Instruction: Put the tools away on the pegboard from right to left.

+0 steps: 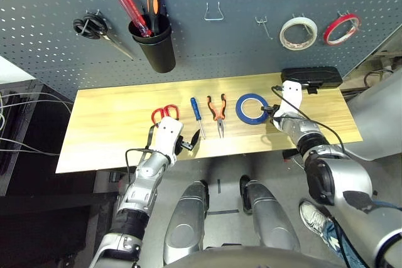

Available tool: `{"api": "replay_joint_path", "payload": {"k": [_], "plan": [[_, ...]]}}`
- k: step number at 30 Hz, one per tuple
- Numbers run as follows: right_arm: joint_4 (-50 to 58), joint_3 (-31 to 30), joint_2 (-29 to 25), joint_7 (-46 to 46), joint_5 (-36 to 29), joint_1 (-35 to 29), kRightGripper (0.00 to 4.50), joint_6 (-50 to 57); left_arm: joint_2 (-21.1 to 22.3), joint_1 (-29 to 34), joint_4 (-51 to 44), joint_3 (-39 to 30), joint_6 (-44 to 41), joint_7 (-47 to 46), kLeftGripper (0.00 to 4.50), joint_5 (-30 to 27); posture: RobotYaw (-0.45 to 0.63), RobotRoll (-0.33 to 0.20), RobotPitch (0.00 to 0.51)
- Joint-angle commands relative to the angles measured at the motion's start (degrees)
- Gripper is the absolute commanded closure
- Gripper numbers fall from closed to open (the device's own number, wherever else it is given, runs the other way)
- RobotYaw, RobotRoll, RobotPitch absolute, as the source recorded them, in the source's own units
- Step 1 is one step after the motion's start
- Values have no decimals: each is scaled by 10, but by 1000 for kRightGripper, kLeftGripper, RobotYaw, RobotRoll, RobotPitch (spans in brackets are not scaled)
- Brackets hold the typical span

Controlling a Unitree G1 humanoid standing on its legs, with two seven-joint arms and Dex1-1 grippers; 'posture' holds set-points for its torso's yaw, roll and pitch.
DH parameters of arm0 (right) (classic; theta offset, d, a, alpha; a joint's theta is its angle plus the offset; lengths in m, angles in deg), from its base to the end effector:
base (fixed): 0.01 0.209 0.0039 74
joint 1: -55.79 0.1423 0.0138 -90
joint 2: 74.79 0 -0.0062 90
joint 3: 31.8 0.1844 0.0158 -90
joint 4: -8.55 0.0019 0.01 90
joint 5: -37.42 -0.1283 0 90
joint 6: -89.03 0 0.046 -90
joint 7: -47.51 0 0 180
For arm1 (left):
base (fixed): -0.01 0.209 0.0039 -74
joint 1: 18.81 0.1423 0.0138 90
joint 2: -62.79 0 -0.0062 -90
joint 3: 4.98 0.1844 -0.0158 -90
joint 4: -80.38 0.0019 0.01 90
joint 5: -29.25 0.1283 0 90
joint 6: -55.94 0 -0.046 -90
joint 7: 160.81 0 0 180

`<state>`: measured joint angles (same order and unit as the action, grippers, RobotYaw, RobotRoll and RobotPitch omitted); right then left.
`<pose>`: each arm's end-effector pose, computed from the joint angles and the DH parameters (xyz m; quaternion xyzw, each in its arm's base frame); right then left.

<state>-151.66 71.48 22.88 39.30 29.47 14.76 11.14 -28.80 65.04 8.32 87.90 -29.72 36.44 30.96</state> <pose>0.3168 -0.1652 0.0482 0.0889 0.2825 0.0350 0.9545 0.2099 0.1946 0.0180 0.1324 0.0885 -0.1679 0.9729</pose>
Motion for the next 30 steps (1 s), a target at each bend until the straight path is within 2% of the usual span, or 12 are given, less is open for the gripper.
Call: {"api": "replay_joint_path", "payload": {"k": [1,8,16,19,28,30], "plan": [[-18,0,6,0,2,-15,2440,17,-1,10,6,-1,-6,2,0,-2,102,0,315],[-16,-1,6,0,2,-11,127,17,-2,5,13,-1,-4,2,0,-2,101,0,312],[-18,-2,10,3,3,-4,55,18,-3,2,16,-5,-4,-1,0,-4,105,0,307],[-18,-3,12,5,4,-1,712,22,-4,0,19,-6,-3,-1,0,-4,105,0,304],[-18,-2,6,15,3,3,3711,25,-5,-13,35,-8,3,-2,0,-4,102,0,286],[-18,-2,4,16,3,4,3787,24,-6,-17,40,-9,6,-2,0,-4,101,0,282]]}}
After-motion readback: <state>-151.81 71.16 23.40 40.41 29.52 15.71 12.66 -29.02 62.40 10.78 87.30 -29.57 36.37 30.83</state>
